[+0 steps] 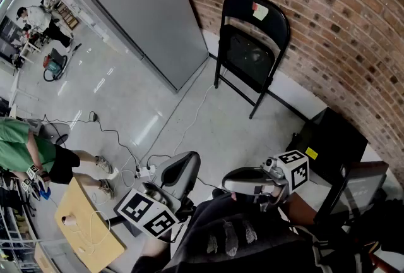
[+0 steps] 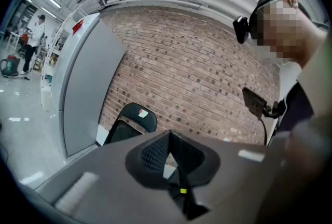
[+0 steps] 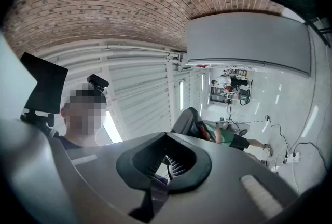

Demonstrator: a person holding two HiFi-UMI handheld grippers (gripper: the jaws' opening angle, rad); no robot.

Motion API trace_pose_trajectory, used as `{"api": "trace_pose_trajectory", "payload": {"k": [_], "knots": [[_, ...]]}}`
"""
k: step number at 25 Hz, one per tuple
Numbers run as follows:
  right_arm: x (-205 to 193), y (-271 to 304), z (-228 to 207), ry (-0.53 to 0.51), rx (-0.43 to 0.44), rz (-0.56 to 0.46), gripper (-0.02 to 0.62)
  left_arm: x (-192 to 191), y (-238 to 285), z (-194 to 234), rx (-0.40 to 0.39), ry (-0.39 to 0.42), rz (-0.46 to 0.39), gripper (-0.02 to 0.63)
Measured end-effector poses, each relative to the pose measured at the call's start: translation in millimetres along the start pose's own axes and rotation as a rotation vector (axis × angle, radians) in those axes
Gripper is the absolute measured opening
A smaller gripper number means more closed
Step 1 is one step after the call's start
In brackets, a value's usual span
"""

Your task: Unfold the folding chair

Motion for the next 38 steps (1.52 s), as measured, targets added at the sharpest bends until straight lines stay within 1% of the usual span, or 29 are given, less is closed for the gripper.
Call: {"api": "trace_pose_trajectory", "payload": {"k": [4, 7, 10, 12, 16, 22, 26, 29, 31, 32, 33, 35, 38], "knots": [[18.3, -29.5, 4.6, -0.032, -0.008, 0.024, 0.0, -9.1, 36.0, -19.1, -0.015, 0.021, 0.022, 0.002], [22.3, -41.1, 10.3, -0.073, -0.025, 0.084, 0.0, -14.4, 52.9, -29.6, -0.019, 0.032, 0.03, 0.002], [19.3, -40.2, 23.5, -0.111, 0.017, 0.165, 0.0, -16.3, 65.7, -35.7, -0.035, 0.019, 0.045, 0.002], [16.7, -38.2, 29.7, -0.137, 0.038, 0.227, 0.0, -16.2, 73.6, -41.3, -0.06, 0.018, 0.053, 0.002], [12.7, -29.2, 33.2, -0.188, 0.066, 0.349, 0.0, -22.8, 86.4, -53.5, -0.128, 0.061, 0.094, 0.002], [13.2, -13.7, 22.9, -0.212, 0.085, 0.47, 0.0, -32.1, 102.3, -53.7, -0.238, 0.065, 0.14, 0.002], [17.9, -1.8, 11.1, -0.204, 0.086, 0.517, 0.0, -29.0, 110.0, -45.7, -0.354, 0.017, 0.172, 0.002], [22.0, 11.9, 0.7, -0.205, 0.097, 0.585, 0.0, -25.8, 113.2, -41.1, -0.468, -0.008, 0.215, 0.002], [24.4, 23.7, -6.6, -0.205, 0.116, 0.63, 0.002, -20.2, 112.8, -40.2, -0.548, 0.014, 0.242, 0.002], [25.7, 28.5, -10.8, -0.197, 0.123, 0.648, 0.003, -17.2, 112.6, -38.8, -0.573, 0.034, 0.25, 0.0], [27.5, 32.6, -15.6, -0.183, 0.126, 0.662, 0.006, -14.0, 112.7, -35.6, -0.582, 0.054, 0.253, -0.009], [31.7, 40.5, -26.5, -0.15, 0.114, 0.682, 0.006, -6.1, 113.4, -24.9, -0.576, 0.078, 0.247, -0.009], [36.8, 54.7, -42.3, -0.131, 0.09, 0.696, 0.006, 6.7, 112.5, -6.6, -0.587, 0.069, 0.232, -0.009]]}}
Point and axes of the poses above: the fingertips, and each gripper's own axes: y forward along the fingers, z to its left, x out of its top, the point moved 5 cm from there along -y, backward along the fingers, and after that the axes turned 13 degrees about -y, right-handed, at the moved point
